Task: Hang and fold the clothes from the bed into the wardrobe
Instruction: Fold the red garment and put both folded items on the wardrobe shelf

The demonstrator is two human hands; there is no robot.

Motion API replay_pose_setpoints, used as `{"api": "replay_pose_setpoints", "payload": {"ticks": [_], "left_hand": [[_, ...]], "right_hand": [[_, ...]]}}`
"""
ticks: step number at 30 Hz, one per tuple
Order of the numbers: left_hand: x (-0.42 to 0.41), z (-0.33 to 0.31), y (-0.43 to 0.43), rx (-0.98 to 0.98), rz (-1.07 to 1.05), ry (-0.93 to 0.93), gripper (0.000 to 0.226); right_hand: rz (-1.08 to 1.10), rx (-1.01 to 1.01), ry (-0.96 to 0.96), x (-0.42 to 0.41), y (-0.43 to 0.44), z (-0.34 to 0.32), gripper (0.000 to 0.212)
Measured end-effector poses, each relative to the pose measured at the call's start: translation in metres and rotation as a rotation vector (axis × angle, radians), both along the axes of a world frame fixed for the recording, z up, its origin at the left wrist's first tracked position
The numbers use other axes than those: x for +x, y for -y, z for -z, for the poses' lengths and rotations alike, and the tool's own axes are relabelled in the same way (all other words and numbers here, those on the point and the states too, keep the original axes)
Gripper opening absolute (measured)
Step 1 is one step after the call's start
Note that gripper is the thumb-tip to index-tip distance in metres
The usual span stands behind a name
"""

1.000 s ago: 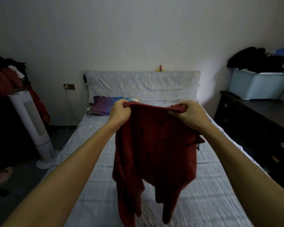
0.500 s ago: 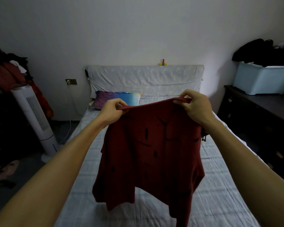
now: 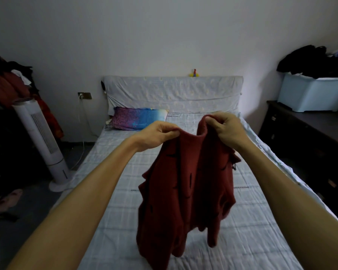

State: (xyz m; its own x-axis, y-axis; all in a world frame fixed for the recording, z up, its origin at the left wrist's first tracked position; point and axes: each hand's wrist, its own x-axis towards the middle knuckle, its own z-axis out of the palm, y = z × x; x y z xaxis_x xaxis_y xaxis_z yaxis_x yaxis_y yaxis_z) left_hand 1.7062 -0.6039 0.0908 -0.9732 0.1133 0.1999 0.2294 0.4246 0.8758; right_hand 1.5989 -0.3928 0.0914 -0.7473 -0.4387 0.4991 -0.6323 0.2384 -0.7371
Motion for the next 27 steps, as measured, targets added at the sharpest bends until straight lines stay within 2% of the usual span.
{"api": "replay_pose_setpoints", "payload": {"ticks": [4, 8, 10, 12, 15, 16, 19, 23, 25, 27], "left_hand": [[-0.009, 0.002, -0.013, -0.085, 0.014, -0.092, 0.021], [-0.012, 0.001, -0.035, 0.004, 0.061, -0.130, 0.025], [-0.011, 0.002, -0.037, 0.038, 0.030, -0.114, 0.023], [-0.012, 0.005, -0.037, 0.048, -0.017, -0.124, 0.022], [-0.014, 0.012, -0.040, 0.020, -0.118, -0.210, 0.021], [-0.014, 0.015, -0.041, 0.011, -0.163, -0.239, 0.021], [-0.013, 0.020, -0.039, 0.071, -0.277, -0.278, 0.020], [-0.012, 0.016, -0.035, 0.089, -0.306, -0.295, 0.021], [-0.013, 0.014, -0.036, 0.088, -0.317, -0.299, 0.020], [-0.014, 0.015, -0.033, 0.098, -0.366, -0.315, 0.020]], "right_hand": [[-0.242, 0.006, 0.061, 0.015, 0.010, -0.008, 0.019], [-0.377, -0.014, 0.119, 0.023, 0.022, -0.007, 0.012], [-0.334, -0.063, 0.171, 0.022, 0.025, -0.004, 0.008], [-0.172, -0.086, 0.166, 0.019, 0.028, 0.000, 0.024], [0.134, 0.006, 0.060, 0.017, 0.034, 0.006, 0.041], [0.143, -0.033, 0.129, 0.018, 0.032, 0.005, 0.043], [-0.148, -0.057, 0.473, 0.024, 0.019, 0.000, 0.052], [-0.314, 0.126, 0.404, 0.015, 0.011, 0.011, 0.028], [-0.313, 0.105, 0.372, 0.015, 0.015, 0.012, 0.025], [-0.309, 0.145, 0.257, 0.018, 0.018, 0.005, 0.020]]}}
